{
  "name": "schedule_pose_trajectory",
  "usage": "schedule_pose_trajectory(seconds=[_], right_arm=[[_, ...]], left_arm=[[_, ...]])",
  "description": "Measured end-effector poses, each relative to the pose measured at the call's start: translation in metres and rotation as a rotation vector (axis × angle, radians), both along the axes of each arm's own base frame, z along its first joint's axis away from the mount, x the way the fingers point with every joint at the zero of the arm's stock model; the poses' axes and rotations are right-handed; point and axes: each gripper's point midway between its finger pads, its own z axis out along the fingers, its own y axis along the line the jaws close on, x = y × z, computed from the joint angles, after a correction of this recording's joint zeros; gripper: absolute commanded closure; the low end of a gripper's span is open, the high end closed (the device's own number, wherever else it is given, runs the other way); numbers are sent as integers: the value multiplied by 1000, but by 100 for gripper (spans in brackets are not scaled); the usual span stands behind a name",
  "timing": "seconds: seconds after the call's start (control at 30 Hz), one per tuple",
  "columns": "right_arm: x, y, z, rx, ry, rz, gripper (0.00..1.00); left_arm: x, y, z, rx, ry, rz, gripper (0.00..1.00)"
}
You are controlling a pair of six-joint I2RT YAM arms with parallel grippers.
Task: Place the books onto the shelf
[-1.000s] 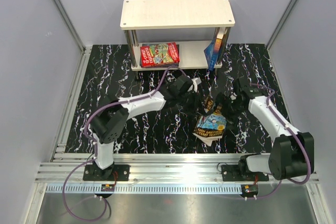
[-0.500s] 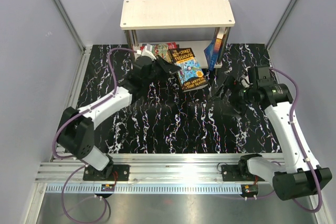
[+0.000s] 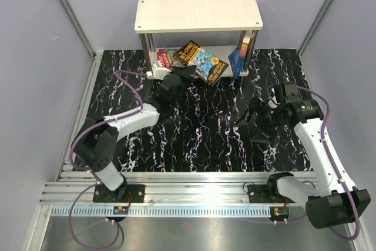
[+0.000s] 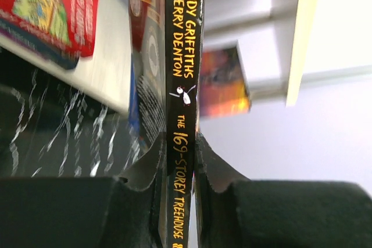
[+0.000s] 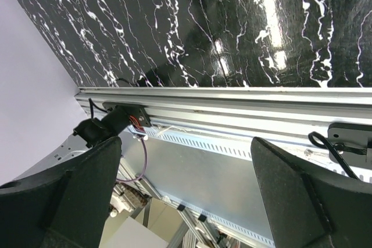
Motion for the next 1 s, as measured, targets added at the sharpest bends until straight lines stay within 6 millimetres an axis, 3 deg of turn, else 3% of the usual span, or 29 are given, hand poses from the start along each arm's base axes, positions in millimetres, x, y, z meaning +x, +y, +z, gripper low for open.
schedule_pose_trajectory(seconds=[0.17,0.33,0.67,0.83,1.0], right_arm=[[-5,0,-4,-1,18,11,1],[-5,-1,-4,-6,15,20,1],[-10,-4,-7,-28,15,48,2],[-9,-5,-9,-37,19,51,3],[-8,-5,-11,-42,30,51,4]], left_arm=[[16,12,-4,-72,-54,226,100],[31,33,-24,-67,-62,432,100],[62,101,-14,-95,-58,683,100],[68,105,-26,-121,-38,697,100],[81,105,-51,-116,5,714,98]])
